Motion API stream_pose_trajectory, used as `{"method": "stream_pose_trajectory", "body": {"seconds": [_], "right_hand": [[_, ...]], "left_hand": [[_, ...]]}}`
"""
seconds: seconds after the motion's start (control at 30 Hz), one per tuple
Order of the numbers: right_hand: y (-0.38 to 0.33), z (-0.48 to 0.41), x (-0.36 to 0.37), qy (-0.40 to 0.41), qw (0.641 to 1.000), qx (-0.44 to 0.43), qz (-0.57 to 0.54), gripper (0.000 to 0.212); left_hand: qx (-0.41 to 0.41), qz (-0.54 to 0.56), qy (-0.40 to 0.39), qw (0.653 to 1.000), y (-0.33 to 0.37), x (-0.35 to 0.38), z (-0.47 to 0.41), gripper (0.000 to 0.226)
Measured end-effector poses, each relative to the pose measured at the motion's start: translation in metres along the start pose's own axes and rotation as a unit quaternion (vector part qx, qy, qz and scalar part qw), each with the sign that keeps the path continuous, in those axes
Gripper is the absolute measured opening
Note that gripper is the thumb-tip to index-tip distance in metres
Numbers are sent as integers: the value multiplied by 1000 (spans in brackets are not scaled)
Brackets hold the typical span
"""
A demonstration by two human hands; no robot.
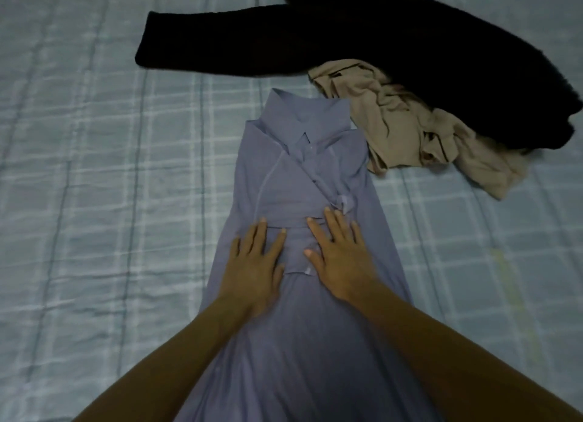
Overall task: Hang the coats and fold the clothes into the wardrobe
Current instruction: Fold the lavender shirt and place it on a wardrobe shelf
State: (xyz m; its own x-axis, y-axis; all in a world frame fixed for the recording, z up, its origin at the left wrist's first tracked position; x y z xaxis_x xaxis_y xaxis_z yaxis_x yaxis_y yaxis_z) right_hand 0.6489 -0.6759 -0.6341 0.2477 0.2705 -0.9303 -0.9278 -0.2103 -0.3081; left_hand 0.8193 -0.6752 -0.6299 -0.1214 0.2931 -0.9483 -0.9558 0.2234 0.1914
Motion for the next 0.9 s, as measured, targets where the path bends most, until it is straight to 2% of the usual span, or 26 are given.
{"method": "stream_pose_trajectory", "body": {"seconds": [0.1, 0.17, 0.23, 0.33, 0.43, 0.57, 0.7, 0.8, 0.83, 0.9], "right_hand": [[12, 15, 6, -51, 998, 21, 30, 72], [9, 20, -1, -73, 996, 17, 41, 78], [-1, 28, -11, -50, 998, 2, 34, 78], [-26, 50, -20, 22, 999, -22, -13, 65], [-54, 81, -6, 42, 998, -42, -17, 58], [-94, 137, 33, 17, 998, -64, -12, 54], [-137, 197, 66, -14, 998, -63, -4, 53], [-166, 243, 81, -21, 998, -61, 5, 52], [-172, 256, 84, -24, 998, -60, 3, 52], [-176, 280, 82, -19, 999, -47, 5, 53]], "left_hand": [[-50, -4, -8, 999, -8, 2, 20, 64], [-45, -20, -6, 999, -10, 1, 32, 63], [-21, -35, 6, 999, -8, -3, 42, 61], [17, -44, 28, 999, -3, -5, 64, 58], [17, -27, 23, 999, -13, 2, 98, 58], [-78, 35, 8, 996, -48, 15, 170, 63], [-190, 84, 6, 978, -80, 31, 266, 68], [-277, 144, -48, 949, -84, 38, 325, 52], [-291, 177, -61, 938, -83, 39, 335, 46], [-281, 233, -39, 930, -72, 29, 341, 35]]}}
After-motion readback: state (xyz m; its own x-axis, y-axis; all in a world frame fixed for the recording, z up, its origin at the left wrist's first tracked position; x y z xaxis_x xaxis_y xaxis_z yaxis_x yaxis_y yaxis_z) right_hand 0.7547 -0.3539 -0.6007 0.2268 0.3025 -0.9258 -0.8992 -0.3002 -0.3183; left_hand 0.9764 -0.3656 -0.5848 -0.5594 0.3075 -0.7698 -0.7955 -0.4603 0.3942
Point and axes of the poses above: each hand's wrist, its own z-axis away from the middle knuckle, its own x-axis out of the palm, y = z × x, the point moved 5 cm from there along -z, towards the middle knuckle, and after that the axes turned 9 degrees about -x, right-handed, at the moved point
